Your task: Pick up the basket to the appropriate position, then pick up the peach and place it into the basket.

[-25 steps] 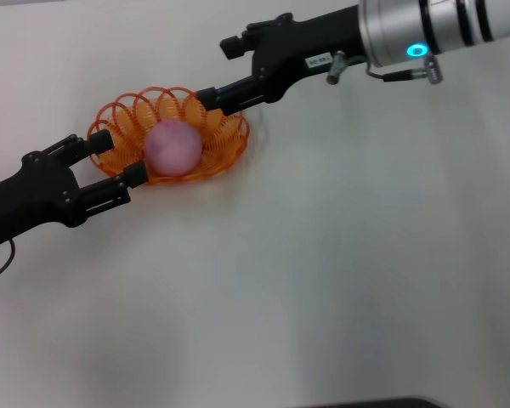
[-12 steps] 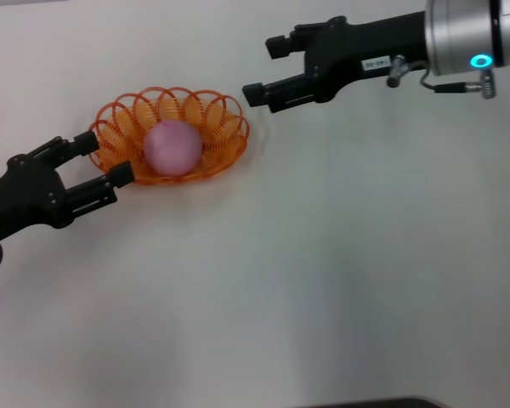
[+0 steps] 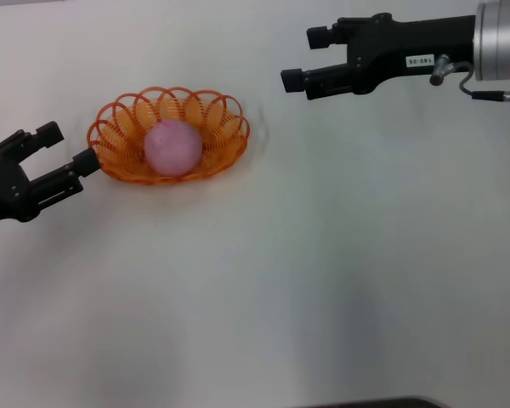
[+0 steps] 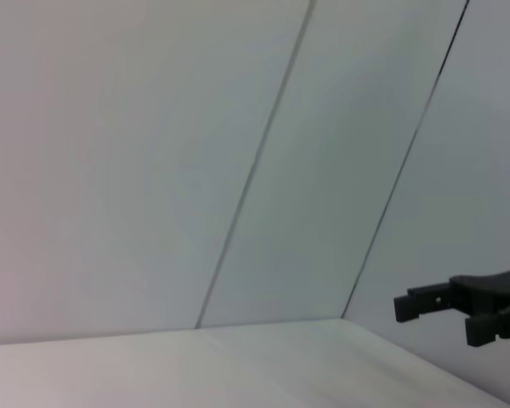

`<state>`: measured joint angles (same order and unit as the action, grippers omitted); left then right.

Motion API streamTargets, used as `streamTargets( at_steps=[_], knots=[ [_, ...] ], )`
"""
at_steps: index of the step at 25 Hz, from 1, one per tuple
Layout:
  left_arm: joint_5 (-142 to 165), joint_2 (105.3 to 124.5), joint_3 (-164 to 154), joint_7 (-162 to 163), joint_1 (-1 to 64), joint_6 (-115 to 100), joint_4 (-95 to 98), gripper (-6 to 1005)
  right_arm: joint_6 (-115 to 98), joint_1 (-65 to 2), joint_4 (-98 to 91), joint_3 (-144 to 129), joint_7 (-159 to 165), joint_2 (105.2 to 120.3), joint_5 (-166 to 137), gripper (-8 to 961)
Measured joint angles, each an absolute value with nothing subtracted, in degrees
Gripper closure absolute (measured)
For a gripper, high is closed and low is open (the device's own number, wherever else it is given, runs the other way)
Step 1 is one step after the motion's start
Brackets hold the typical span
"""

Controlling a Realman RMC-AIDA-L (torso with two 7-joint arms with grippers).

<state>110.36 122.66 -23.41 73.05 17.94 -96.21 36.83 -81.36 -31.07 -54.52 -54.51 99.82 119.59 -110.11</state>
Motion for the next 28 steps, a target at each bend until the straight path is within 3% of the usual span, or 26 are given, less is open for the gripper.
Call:
streamTargets(
  at_steps=[28],
  knots=[
    [110.0, 123.84, -14.7, 46.1, 14.6, -94.3, 25.1, 156, -81.9, -22.7, -27.1, -49.7, 55.5, 119.66, -96.5, 29]
  ],
)
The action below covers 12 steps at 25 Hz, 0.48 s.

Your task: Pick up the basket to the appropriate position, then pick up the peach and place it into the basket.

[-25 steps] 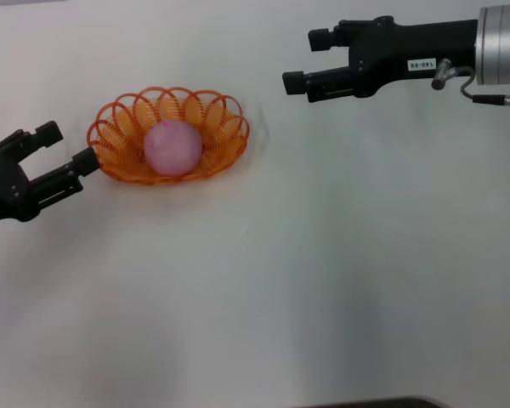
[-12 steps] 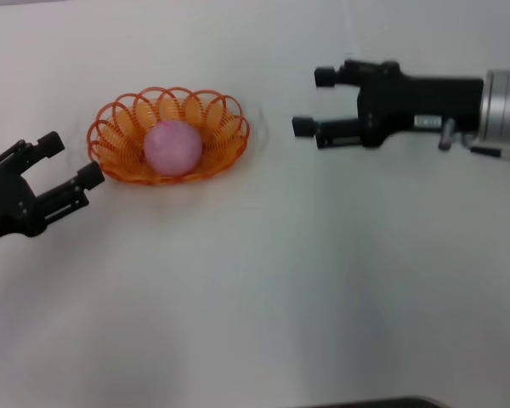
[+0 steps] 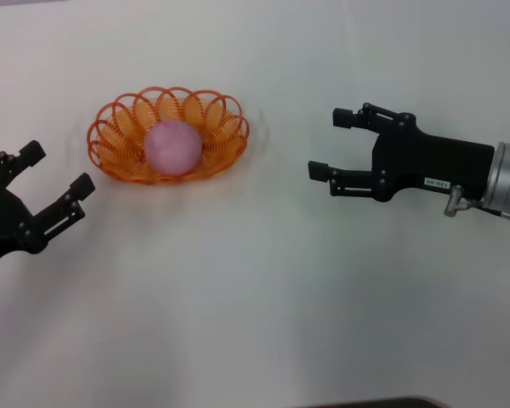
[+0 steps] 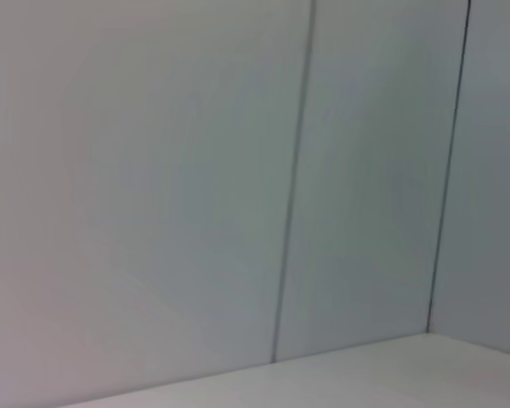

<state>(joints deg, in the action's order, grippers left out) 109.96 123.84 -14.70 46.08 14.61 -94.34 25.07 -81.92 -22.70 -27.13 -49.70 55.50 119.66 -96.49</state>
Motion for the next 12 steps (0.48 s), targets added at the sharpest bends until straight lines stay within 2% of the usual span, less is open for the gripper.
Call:
streamTargets(
  at_steps=[12],
  knots=[
    [110.5, 123.84, -15.0, 46.2, 14.4, -94.3, 25.0, 155, -81.7, -23.3, -26.7, -49.7, 55.2, 119.53, -96.6, 29]
  ],
)
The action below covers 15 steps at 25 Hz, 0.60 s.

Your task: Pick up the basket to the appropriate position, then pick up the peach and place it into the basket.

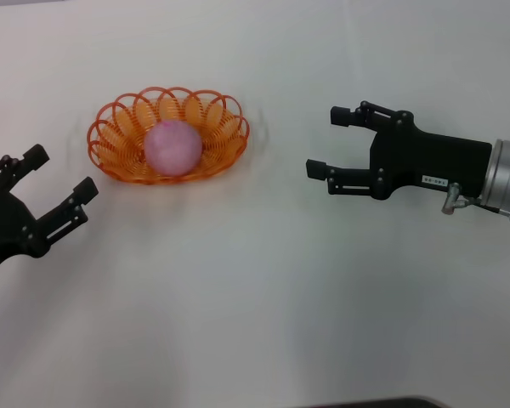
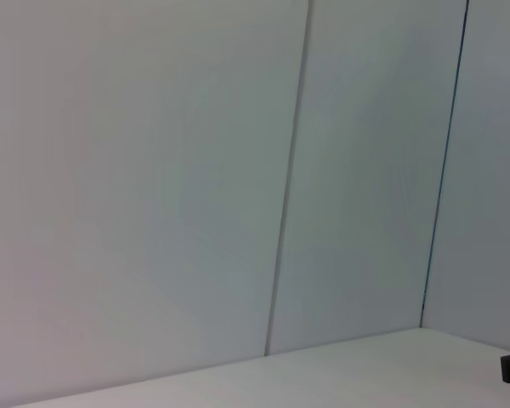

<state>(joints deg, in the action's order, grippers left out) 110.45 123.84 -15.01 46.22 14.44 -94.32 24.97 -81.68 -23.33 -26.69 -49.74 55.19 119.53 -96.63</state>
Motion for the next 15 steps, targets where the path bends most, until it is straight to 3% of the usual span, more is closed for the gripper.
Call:
streamTargets(
  at_steps=[15],
  knots=[
    [110.5, 123.84, -15.0, 46.2, 14.6, -94.3, 25.0, 155, -81.5, -23.4, -26.6, -49.9, 55.0, 119.53, -96.6, 29]
  ],
)
